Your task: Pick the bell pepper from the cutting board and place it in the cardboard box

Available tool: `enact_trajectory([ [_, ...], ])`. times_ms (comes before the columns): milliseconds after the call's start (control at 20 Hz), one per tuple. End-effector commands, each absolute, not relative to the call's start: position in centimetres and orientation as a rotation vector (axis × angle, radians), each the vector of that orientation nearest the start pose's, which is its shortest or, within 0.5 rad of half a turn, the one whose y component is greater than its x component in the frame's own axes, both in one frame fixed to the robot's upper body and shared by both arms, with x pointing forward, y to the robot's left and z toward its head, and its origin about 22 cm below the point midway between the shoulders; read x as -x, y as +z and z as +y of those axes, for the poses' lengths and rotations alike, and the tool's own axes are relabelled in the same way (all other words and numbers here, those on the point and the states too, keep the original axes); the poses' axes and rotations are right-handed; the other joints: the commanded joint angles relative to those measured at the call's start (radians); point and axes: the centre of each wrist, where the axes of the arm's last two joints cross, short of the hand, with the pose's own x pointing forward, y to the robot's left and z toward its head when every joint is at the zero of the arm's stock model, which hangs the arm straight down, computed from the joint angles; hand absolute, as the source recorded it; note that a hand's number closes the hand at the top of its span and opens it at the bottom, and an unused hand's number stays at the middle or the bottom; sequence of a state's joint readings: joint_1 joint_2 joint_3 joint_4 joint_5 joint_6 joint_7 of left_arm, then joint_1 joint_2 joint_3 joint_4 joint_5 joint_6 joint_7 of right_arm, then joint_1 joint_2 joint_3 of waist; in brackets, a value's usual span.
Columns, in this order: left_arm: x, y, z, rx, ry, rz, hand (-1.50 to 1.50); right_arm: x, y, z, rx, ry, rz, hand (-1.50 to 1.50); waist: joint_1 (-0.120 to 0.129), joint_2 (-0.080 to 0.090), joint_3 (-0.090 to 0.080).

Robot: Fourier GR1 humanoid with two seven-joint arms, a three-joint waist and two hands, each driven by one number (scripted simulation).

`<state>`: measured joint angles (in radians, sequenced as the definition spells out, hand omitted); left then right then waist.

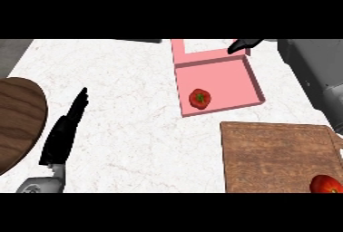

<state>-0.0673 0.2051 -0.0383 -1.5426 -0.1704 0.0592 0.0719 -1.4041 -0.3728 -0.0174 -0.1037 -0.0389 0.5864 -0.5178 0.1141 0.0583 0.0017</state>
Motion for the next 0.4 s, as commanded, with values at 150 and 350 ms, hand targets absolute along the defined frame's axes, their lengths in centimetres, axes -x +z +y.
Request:
enact_trajectory([
  [150,-26.6,2.7,25.2,-0.299,-0.303,-1.566,0.0,-48.0,22.4,-27.9,-0.453,0.602,-1.855,-1.5,0.032,0.026,0.003],
  [350,-26.6,2.8,25.1,-0.275,-0.307,-1.575,0.0,-47.4,23.3,-30.6,-0.429,0.623,-1.861,-1.5,0.049,0.037,0.005],
])
